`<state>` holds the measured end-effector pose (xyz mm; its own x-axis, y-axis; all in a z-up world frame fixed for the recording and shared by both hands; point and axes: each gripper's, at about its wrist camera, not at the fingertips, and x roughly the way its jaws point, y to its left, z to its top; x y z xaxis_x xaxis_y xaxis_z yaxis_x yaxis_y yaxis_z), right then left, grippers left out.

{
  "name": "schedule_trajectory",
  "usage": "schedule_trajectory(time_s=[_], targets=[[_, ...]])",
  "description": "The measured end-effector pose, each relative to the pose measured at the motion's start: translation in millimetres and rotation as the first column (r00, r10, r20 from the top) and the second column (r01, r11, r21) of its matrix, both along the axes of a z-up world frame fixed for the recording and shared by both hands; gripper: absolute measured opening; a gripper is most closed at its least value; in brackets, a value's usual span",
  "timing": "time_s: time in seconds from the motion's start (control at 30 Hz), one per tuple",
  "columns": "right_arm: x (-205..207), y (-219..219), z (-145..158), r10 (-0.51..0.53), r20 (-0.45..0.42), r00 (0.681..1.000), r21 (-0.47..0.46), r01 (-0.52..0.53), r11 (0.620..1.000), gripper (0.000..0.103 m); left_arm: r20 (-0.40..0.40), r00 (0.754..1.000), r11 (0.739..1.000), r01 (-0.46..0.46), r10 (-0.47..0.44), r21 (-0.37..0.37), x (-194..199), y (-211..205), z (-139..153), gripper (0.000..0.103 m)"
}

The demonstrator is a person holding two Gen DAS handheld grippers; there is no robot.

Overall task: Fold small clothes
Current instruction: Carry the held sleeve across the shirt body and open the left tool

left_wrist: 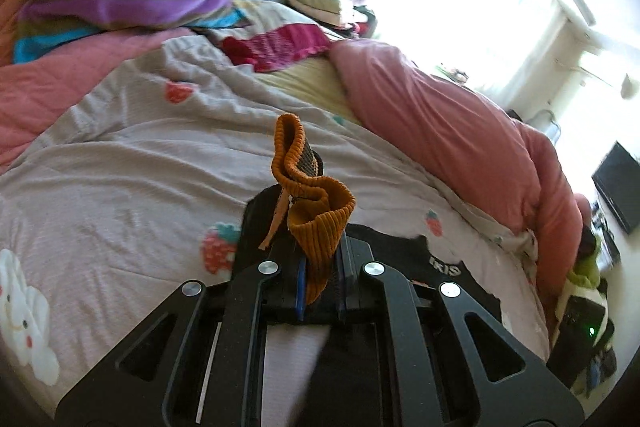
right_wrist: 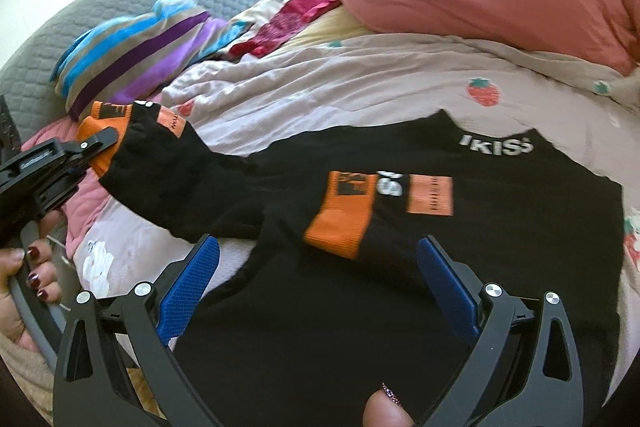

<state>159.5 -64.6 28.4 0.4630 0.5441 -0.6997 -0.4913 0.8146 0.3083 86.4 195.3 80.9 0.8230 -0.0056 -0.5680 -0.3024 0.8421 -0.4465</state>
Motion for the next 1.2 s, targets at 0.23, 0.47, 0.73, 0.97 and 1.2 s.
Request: schedule_trajectory(time_s=[0.23, 0.47, 0.73, 0.97, 1.2], targets=[[5, -42, -2, -0.083, -0.013, 0.996, 0.005, 0.083, 0.997, 0.098, 0.003, 0.993, 0.993, 0.118, -0.118, 0.012, 14, -43, 6, 0.004], [6, -75, -4, -0.146, -0.014, 0.989, 0.0, 0.146, 0.989, 0.098, -0.024, 0.976, 0.975, 0.217, -0.216, 0.04, 28, -85, 3, 0.004], [7, -114, -12, -0.225, -0.029, 0.974, -0.016, 0.225, 0.974, 0.098, -0.075, 0.95, 0.951, 0.306, -0.302, 0.047, 39, -125, -15, 0.004], [6, -142, -19, -0.284, -0.042, 0.958, -0.04, 0.282, 0.959, 0.098, -0.12, 0.926, 0.929, 0.366, -0.358, 0.053, 48, -155, -35, 0.004], [7, -166, -22, -0.332, -0.051, 0.942, -0.045, 0.33, 0.943, 0.098, -0.167, 0.899, 0.908, 0.417, -0.405, 0.045, 56, -178, -54, 0.004]])
